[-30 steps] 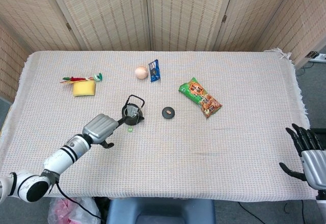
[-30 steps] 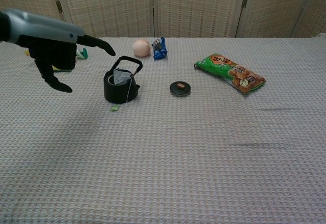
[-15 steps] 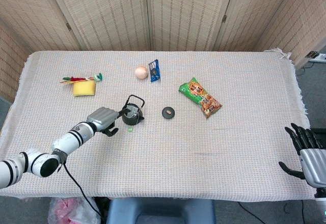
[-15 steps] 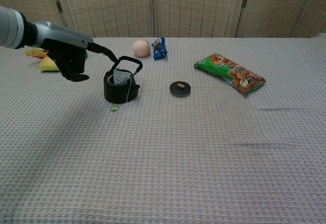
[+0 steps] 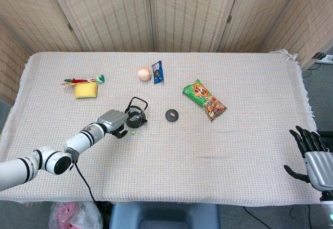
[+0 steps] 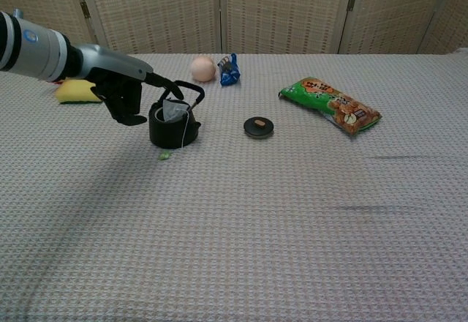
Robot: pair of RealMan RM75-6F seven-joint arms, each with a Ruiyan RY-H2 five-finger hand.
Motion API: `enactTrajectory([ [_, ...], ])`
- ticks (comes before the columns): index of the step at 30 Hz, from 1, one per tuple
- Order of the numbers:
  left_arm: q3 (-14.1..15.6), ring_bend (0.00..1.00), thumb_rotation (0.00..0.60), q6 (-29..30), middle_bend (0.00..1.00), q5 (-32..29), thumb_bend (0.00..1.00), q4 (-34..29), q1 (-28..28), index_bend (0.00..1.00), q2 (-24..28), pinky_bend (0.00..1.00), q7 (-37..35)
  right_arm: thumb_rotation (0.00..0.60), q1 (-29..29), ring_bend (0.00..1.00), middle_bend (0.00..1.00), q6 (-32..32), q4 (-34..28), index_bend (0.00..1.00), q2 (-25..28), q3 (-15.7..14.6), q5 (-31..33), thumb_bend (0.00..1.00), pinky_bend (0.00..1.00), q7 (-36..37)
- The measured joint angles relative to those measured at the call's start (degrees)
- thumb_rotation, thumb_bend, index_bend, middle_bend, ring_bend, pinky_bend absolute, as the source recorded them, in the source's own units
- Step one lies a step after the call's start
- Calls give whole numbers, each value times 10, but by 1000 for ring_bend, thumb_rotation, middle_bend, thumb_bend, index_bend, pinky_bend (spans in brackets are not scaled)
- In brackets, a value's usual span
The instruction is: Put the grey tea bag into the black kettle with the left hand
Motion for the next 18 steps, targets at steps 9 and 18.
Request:
enactTrajectory([
  [9,2,1000,600,-11,1000,11,554,33,2,0,-24,1000,-23,600,-2,0,0,3,0,0,0,0,1,131,0,0],
  [18,1,1000,600,-20,1000,32,553,69,9,0,-41,1000,-41,600,-1,0,0,0,0,0,-1,1,3,130,0,-2],
])
